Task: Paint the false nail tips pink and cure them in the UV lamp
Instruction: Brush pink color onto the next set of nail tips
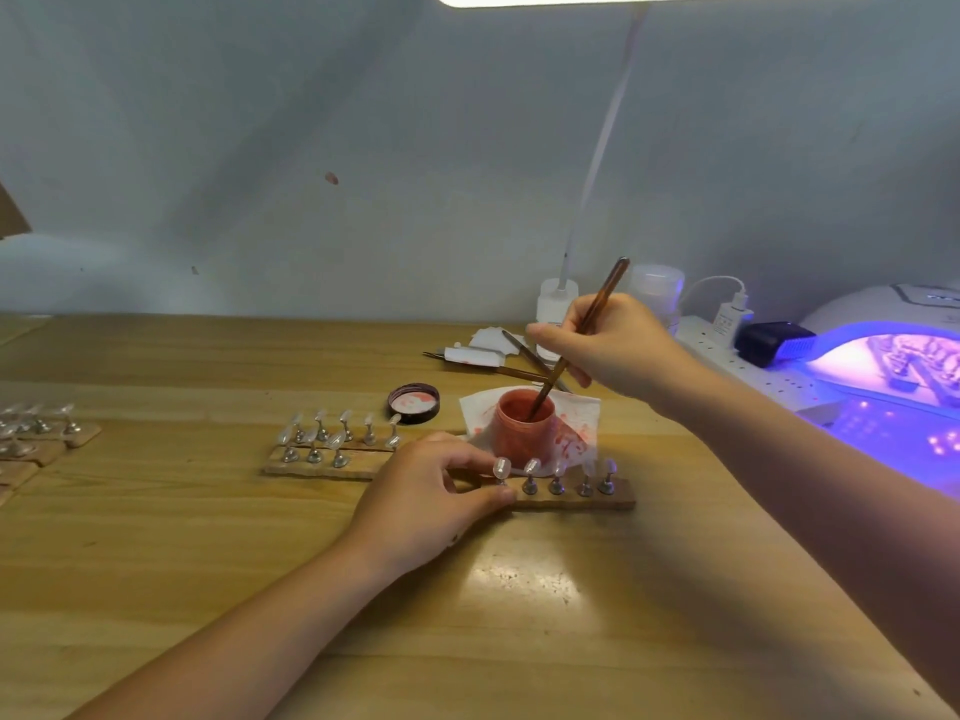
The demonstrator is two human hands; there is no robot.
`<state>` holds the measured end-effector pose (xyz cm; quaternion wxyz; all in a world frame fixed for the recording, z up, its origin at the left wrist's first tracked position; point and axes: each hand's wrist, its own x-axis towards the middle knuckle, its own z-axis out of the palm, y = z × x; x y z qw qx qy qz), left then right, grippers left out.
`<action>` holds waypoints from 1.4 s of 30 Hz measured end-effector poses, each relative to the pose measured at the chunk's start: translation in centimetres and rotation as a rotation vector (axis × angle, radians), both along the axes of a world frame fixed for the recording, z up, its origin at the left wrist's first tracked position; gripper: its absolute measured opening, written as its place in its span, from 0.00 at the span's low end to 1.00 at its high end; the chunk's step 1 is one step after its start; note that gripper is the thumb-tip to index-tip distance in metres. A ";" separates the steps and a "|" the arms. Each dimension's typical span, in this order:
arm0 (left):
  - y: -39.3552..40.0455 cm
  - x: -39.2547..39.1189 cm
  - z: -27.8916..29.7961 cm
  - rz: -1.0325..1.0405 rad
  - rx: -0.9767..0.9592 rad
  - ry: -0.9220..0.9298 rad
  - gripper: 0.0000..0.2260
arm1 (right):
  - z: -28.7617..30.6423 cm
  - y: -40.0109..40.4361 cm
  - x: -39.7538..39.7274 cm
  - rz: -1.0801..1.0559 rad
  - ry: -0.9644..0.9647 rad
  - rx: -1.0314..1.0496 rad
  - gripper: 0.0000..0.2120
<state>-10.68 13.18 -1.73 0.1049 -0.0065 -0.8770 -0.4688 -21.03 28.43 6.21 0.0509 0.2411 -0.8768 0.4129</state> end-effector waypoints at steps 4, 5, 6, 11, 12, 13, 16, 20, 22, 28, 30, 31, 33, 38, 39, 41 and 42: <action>-0.1 0.0 0.0 0.001 0.047 0.020 0.09 | -0.5 -0.9 -0.1 0.069 0.025 0.084 0.16; -0.1 0.0 0.0 0.000 0.043 0.021 0.10 | -0.6 -1.1 0.0 0.081 0.039 0.112 0.16; -0.1 0.0 0.0 0.002 0.041 0.024 0.11 | -0.8 -1.3 0.0 0.087 0.052 0.137 0.16; 0.0 0.1 0.0 0.011 0.048 0.045 0.14 | -0.4 -1.1 0.3 0.106 0.071 0.083 0.15; 0.0 0.1 0.0 0.014 0.045 0.049 0.15 | -0.1 -0.9 0.2 0.091 0.073 0.031 0.15; 0.1 0.0 0.0 0.018 0.041 0.054 0.15 | 0.2 -0.6 0.1 0.069 0.070 -0.021 0.16; 0.2 0.1 0.1 0.025 0.031 0.070 0.14 | 0.6 0.4 -0.2 0.021 0.007 -0.177 0.16; 0.4 0.3 0.1 0.030 0.022 0.090 0.13 | 0.4 1.3 -0.2 -0.047 -0.120 -0.246 0.16; 0.4 0.3 0.2 0.040 0.027 0.100 0.14 | 0.1 1.7 -0.2 -0.081 -0.171 -0.249 0.15; 0.4 0.3 0.1 0.036 0.040 0.101 0.13 | -0.2 2.3 -0.1 -0.140 -0.241 -0.282 0.15; 0.4 0.4 0.1 0.039 0.039 0.116 0.15 | 0.0 2.5 -0.1 -0.163 -0.259 -0.299 0.15; 0.4 0.3 0.1 0.040 0.034 0.125 0.16 | 0.0 2.6 -0.1 -0.179 -0.261 -0.301 0.15; 0.4 0.3 0.0 0.038 0.022 0.133 0.16 | 0.2 2.8 -0.1 -0.208 -0.260 -0.301 0.14; 0.5 0.4 0.1 0.038 0.012 0.136 0.15 | 0.5 3.0 -0.1 -0.206 -0.307 -0.389 0.15; 0.5 0.5 0.1 0.036 0.010 0.136 0.14 | 0.5 2.9 -0.1 -0.202 -0.321 -0.402 0.15; 0.6 0.5 0.3 0.032 0.004 0.130 0.13 | 0.3 2.7 -0.1 -0.198 -0.349 -0.409 0.15; 0.6 0.6 0.3 0.032 -0.001 0.129 0.13 | 0.2 2.6 -0.1 -0.199 -0.360 -0.406 0.14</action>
